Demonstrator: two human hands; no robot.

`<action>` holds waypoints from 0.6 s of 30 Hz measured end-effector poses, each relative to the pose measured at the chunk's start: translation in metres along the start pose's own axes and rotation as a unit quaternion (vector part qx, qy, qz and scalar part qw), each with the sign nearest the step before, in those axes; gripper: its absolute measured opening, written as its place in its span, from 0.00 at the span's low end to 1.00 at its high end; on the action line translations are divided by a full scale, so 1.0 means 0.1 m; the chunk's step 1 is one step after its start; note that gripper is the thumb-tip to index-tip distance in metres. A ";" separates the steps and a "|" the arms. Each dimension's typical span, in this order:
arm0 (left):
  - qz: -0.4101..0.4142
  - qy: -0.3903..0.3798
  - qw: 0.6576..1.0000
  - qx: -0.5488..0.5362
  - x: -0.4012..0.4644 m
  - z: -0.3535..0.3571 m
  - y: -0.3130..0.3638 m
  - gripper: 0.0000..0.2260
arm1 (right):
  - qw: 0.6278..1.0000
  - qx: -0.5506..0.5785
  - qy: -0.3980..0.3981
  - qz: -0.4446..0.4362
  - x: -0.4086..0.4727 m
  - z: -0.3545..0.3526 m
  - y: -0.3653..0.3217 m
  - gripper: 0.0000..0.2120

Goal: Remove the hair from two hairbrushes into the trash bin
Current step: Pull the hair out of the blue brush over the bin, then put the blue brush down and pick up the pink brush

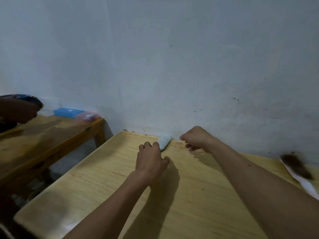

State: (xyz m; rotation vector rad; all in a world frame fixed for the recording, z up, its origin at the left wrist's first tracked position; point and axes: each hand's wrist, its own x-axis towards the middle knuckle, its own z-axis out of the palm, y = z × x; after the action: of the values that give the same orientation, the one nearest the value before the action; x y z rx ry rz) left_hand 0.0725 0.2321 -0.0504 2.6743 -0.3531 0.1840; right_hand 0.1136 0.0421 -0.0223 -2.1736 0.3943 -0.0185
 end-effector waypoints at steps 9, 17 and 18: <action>0.061 -0.078 0.994 -0.052 -0.59 0.36 0.94 0.24 | 0.990 -0.127 0.061 -0.014 -0.73 -0.96 0.40 0.10; 0.146 -0.155 0.974 -0.080 -0.84 0.88 2.05 0.23 | 0.948 -0.249 0.182 0.083 -1.07 -1.88 1.14 0.13; 0.149 -0.159 0.973 -0.080 -0.87 0.94 2.18 0.22 | 0.945 -0.249 0.191 0.092 -1.12 -1.95 1.22 0.13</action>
State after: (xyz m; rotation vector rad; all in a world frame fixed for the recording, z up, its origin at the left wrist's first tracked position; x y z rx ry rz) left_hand -0.0638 0.0192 -0.0627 2.4753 -0.8348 -0.1801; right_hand -0.0561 -0.1458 0.0120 -2.6225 0.9028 -0.2658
